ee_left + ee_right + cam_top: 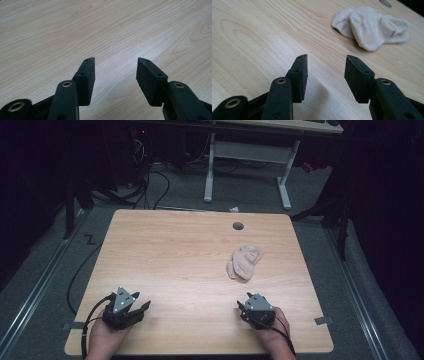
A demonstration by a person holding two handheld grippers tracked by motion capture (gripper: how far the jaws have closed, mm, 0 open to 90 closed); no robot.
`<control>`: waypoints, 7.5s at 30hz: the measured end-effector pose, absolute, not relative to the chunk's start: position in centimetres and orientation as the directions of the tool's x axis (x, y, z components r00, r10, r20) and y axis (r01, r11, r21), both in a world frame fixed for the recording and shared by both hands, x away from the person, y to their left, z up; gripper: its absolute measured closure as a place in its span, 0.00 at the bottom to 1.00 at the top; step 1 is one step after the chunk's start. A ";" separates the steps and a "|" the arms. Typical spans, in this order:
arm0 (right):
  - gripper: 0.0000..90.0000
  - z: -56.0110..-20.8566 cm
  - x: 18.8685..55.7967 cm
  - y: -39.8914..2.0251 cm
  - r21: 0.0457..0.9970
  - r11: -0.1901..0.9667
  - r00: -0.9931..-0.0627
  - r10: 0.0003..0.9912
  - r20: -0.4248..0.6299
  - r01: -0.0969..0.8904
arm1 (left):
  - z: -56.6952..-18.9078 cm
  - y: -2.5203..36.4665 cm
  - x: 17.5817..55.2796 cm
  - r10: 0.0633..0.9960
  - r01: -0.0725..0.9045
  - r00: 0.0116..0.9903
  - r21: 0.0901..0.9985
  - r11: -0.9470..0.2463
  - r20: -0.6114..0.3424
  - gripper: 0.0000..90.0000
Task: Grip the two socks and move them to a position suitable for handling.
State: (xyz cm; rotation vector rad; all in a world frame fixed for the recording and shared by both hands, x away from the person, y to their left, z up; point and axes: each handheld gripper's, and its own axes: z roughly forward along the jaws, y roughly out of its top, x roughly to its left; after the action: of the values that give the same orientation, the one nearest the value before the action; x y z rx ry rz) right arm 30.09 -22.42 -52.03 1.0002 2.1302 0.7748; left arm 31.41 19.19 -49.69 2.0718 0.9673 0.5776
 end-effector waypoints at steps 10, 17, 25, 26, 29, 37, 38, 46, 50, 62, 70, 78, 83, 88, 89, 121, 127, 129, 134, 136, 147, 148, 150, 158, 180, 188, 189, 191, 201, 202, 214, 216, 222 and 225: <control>0.59 -52.1 29.7 -22.9 0.729 0.528 -0.502 0.815 -0.291 0.435 | -49.6 18.9 31.6 0.787 0.438 0.613 0.795 -0.419 0.077 0.55; 0.59 -52.0 30.0 -23.2 0.740 0.502 -0.498 0.827 -0.261 0.447 | -49.5 19.1 31.4 0.789 0.429 0.610 0.808 -0.403 0.070 0.55; 0.58 -51.4 30.8 -23.9 0.776 0.436 -0.492 0.850 -0.188 0.456 | -49.8 19.1 31.4 0.788 0.432 0.613 0.810 -0.396 0.058 0.54; 0.58 -51.2 31.1 -23.9 0.775 0.431 -0.488 0.854 -0.184 0.462 | -49.8 19.0 31.4 0.787 0.431 0.614 0.811 -0.395 0.058 0.54; 0.57 -50.9 32.3 -23.9 0.786 0.405 -0.481 0.862 -0.159 0.467 | -49.8 19.0 31.5 0.785 0.432 0.617 0.814 -0.389 0.047 0.54; 0.55 -49.7 35.4 -23.2 0.794 0.354 -0.476 0.874 -0.095 0.493 | -49.8 19.4 31.4 0.792 0.441 0.610 0.817 -0.371 0.030 0.55; 0.55 -49.6 35.7 -23.2 0.796 0.350 -0.474 0.876 -0.091 0.494 | -49.8 19.4 31.4 0.792 0.441 0.609 0.818 -0.369 0.029 0.55; 0.52 -49.4 38.3 -23.5 0.782 0.320 -0.440 0.896 -0.066 0.535 | -49.9 19.3 31.4 0.790 0.439 0.612 0.816 -0.377 0.036 0.54; 0.51 -49.9 39.7 -23.5 0.777 0.310 -0.420 0.905 -0.065 0.547 | -49.9 19.2 31.4 0.786 0.438 0.617 0.813 -0.385 0.040 0.54; 0.58 -51.6 39.9 -23.4 0.728 0.358 -0.433 0.897 -0.094 0.585 | -50.1 18.9 31.4 0.781 0.434 0.623 0.808 -0.397 0.049 0.54; 0.73 -52.3 40.4 -23.4 0.711 0.362 -0.427 0.899 -0.095 0.603 | -50.1 18.9 31.4 0.779 0.432 0.624 0.808 -0.399 0.051 0.53; 0.96 -52.0 40.3 -23.7 0.733 0.351 -0.419 0.903 -0.099 0.583 | -50.1 19.0 31.4 0.784 0.433 0.619 0.811 -0.393 0.050 0.53; 0.96 -51.4 40.0 -24.0 0.761 0.338 -0.410 0.906 -0.104 0.554 | -50.1 19.0 31.4 0.784 0.435 0.618 0.810 -0.392 0.048 0.53; 0.96 -49.9 39.2 -24.0 0.807 0.330 -0.402 0.907 -0.126 0.490 | -50.2 19.0 31.5 0.784 0.435 0.619 0.809 -0.394 0.049 0.53; 0.96 -49.5 39.0 -23.9 0.814 0.330 -0.403 0.906 -0.131 0.477 | -50.2 19.0 31.5 0.784 0.435 0.619 0.809 -0.394 0.049 0.53; 0.84 -51.4 29.9 -11.9 0.748 0.536 -0.796 0.605 -0.017 0.392 | -50.0 18.0 30.9 0.756 0.417 0.653 0.808 -0.416 0.052 0.53; 0.77 -49.7 30.1 -13.7 0.799 0.461 -0.759 0.651 -0.009 0.387 | -50.4 16.5 30.4 0.721 0.405 0.690 0.795 -0.452 0.058 0.51; 0.78 -49.2 30.5 -15.2 0.815 0.424 -0.725 0.689 -0.007 0.395 | -50.5 15.6 30.2 0.701 0.397 0.710 0.789 -0.468 0.058 0.50; 0.99 -49.2 32.4 -19.1 0.812 0.387 -0.611 0.790 -0.047 0.437 | -50.6 12.5 29.4 0.645 0.369 0.763 0.791 -0.488 0.042 0.47; 1.00 -49.3 33.3 -20.3 0.808 0.371 -0.569 0.820 -0.053 0.459 | -50.6 11.0 29.3 0.631 0.362 0.775 0.792 -0.492 0.038 0.45; 1.00 -51.7 39.2 -22.0 0.723 0.366 -0.483 0.874 -0.051 0.586 | -51.9 2.7 31.9 0.562 0.409 0.826 0.735 -0.541 -0.046 0.87; 1.00 -52.1 39.4 -22.1 0.711 0.365 -0.483 0.874 -0.041 0.600 | -52.3 2.5 32.0 0.563 0.417 0.825 0.720 -0.555 -0.045 0.90; 1.00 -52.4 39.4 -22.1 0.698 0.381 -0.491 0.870 -0.049 0.607 | -52.6 2.8 31.8 0.560 0.412 0.828 0.724 -0.553 -0.044 0.93; 1.00 -52.4 38.7 -22.7 0.689 0.395 -0.460 0.882 -0.101 0.607 | -52.2 6.5 30.9 0.550 0.429 0.833 0.691 -0.582 -0.055 0.92; 0.99 -50.6 33.7 -14.8 0.747 0.501 -0.692 0.718 -0.076 0.438 | -51.8 14.1 31.8 0.690 0.504 0.724 0.694 -0.515 -0.013 0.85; 1.00 -52.3 33.6 -13.7 0.678 0.573 -0.726 0.682 -0.084 0.460 | -52.2 13.6 32.0 0.672 0.483 0.741 0.686 -0.544 0.011 0.85; 1.00 -52.3 33.3 -13.9 0.679 0.572 -0.728 0.681 -0.081 0.460 | -52.2 13.6 32.0 0.667 0.484 0.745 0.685 -0.544 0.004 0.85; 1.00 -52.4 32.4 -14.5 0.682 0.565 -0.732 0.679 -0.065 0.464 | -52.3 13.4 31.7 0.653 0.477 0.757 0.688 -0.547 -0.005 0.85; 0.88 -51.2 31.1 -18.0 0.738 0.473 -0.656 0.753 -0.054 0.482 | -50.7 13.7 30.6 0.654 0.427 0.756 0.740 -0.520 0.023 0.72; 0.84 -51.4 31.7 -19.0 0.737 0.455 -0.619 0.783 -0.064 0.500 | -50.4 14.3 30.6 0.669 0.430 0.743 0.755 -0.495 0.015 0.66; 0.58 -51.8 35.1 -16.6 0.705 0.487 -0.577 0.805 -0.134 0.516 | -51.0 18.4 31.8 0.738 0.518 0.668 0.769 -0.375 -0.091 0.49; 0.57 -52.0 35.4 -16.4 0.691 0.500 -0.579 0.803 -0.143 0.522 | -51.0 18.2 31.7 0.734 0.507 0.675 0.769 -0.390 -0.073 0.48; 0.53 -52.3 36.8 -16.6 0.671 0.474 -0.577 0.812 -0.084 0.570 | -50.5 17.7 31.4 0.731 0.459 0.682 0.786 -0.414 -0.013 0.43; 0.52 -52.2 36.7 -17.0 0.664 0.460 -0.582 0.812 -0.047 0.590 | -50.4 17.9 31.4 0.735 0.459 0.678 0.793 -0.401 -0.021 0.41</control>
State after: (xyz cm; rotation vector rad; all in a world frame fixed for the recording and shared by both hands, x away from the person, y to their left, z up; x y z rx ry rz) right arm 36.73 -16.98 -52.25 1.1850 2.3569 0.8642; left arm 31.44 17.90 -50.39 2.0655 0.9177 0.4245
